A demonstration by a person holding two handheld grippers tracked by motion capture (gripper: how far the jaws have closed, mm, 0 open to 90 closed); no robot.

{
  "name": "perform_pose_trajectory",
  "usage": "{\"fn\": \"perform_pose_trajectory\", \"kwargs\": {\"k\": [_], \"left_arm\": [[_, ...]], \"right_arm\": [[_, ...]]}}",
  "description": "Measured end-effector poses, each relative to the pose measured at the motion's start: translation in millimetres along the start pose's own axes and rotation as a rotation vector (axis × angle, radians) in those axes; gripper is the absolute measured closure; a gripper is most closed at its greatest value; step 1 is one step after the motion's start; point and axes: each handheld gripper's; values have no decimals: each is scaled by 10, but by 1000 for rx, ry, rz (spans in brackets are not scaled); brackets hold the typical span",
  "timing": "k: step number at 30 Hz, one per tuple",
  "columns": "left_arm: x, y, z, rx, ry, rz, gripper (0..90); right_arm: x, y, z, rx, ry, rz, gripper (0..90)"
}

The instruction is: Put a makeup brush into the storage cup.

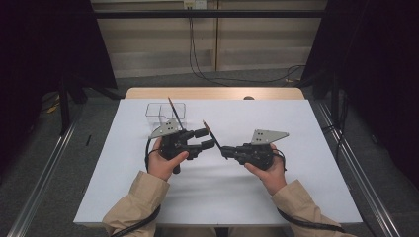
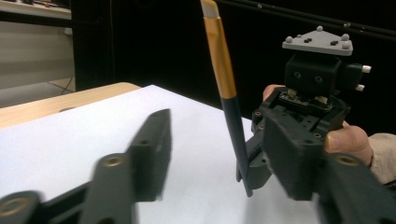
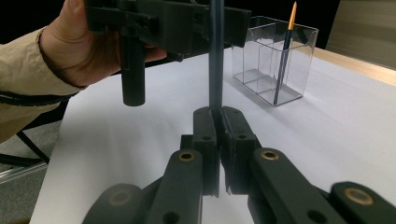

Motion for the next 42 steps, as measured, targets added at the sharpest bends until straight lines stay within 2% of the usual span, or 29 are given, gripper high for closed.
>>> {"fn": "perform_pose_trajectory", "kwargs": {"k": [4, 10, 12, 16, 26, 27, 29, 34, 38, 42], "left_arm": [[-12, 34, 1, -1, 0, 8, 563], [-27, 43, -32, 29, 15, 6, 679], [-34, 43, -39, 41, 26, -10, 723], [-48, 61, -41, 55, 32, -10, 774], [-85, 98, -52, 67, 30, -34, 825], [-91, 103, -51, 60, 28, -27, 827], [-101, 111, -57, 54, 21, -26, 827], [-116, 118, -66, 47, 15, -23, 828], [-102, 116, -55, 46, 16, -21, 829], [-81, 113, -38, 37, 15, -23, 829]], "right_arm": [[-6, -4, 0, 2, -1, 1, 852], [-14, -5, 0, 0, 0, -2, 851], [-14, -3, -4, -4, 1, -5, 851], [-19, -3, -5, -6, 1, -3, 851], [-56, -5, -30, -19, -4, 1, 851], [-59, -6, -32, -20, -4, 3, 900], [-59, -6, -32, -29, 6, 15, 900], [-81, -26, -18, -15, -6, 17, 900], [-68, -19, -22, -18, 2, 13, 866], [-54, -15, -21, -17, 10, 0, 782]]}}
Point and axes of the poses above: each handheld gripper's, and its own axes: x roughly backward along the jaws, z roughly out of its top, y roughly to its right, and after that the axes turned 15 degrees about z, right-handed
